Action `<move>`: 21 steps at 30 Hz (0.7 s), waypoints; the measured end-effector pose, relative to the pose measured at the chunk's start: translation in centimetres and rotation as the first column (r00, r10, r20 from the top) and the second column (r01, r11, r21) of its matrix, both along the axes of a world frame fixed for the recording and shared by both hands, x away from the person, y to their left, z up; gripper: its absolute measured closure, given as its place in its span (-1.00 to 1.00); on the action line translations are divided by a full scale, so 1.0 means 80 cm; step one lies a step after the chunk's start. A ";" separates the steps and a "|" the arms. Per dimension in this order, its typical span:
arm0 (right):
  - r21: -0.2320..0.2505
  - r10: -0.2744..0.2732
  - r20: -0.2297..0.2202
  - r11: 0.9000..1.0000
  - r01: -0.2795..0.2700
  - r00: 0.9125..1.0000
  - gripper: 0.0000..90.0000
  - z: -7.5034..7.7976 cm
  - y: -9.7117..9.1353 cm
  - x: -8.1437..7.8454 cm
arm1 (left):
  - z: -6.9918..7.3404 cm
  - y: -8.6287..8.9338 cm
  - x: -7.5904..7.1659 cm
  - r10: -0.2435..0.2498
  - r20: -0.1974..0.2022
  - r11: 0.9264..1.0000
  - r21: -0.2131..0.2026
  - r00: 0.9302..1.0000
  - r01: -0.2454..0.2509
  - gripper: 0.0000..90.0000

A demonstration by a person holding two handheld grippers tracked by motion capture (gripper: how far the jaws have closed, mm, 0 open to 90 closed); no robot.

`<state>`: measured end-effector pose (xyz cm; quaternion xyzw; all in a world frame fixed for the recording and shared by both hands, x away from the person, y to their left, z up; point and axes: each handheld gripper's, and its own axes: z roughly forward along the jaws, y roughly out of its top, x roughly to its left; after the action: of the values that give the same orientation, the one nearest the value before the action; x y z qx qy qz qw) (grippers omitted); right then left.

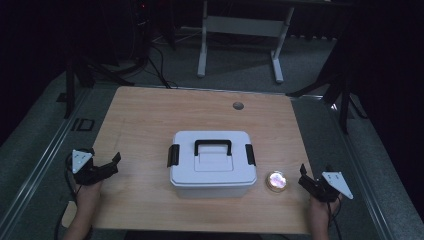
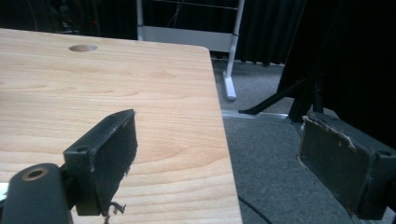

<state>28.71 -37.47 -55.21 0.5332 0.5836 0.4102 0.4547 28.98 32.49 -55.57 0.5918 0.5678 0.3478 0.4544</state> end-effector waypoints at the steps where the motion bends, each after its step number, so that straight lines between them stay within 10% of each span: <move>1: -0.007 0.001 -0.006 1.000 -0.001 1.000 -0.75 0.000 0.001 0.000 | 0.000 0.000 0.000 0.001 0.001 1.000 0.006 1.000 -0.001 -0.99; 5: -0.002 0.007 -0.012 1.000 -0.007 1.000 -0.75 -0.001 0.001 0.001 | 0.000 0.000 0.003 -0.014 -0.019 1.000 0.023 1.000 0.015 -0.99; 13: 0.019 0.026 -0.034 1.000 -0.025 0.999 -0.75 -0.001 -0.002 0.002 | 0.001 0.006 0.022 -0.156 -0.163 0.986 0.032 0.974 0.163 -0.99; 21: 0.035 0.052 -0.039 0.998 -0.051 0.998 -0.75 -0.001 -0.004 0.002 | -0.002 0.008 0.036 -0.377 -0.336 0.905 0.062 0.863 0.420 -0.98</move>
<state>28.90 -37.78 -55.27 0.5335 0.5992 0.4209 0.4233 31.84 33.12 -55.75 0.7732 0.4737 0.1839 0.3794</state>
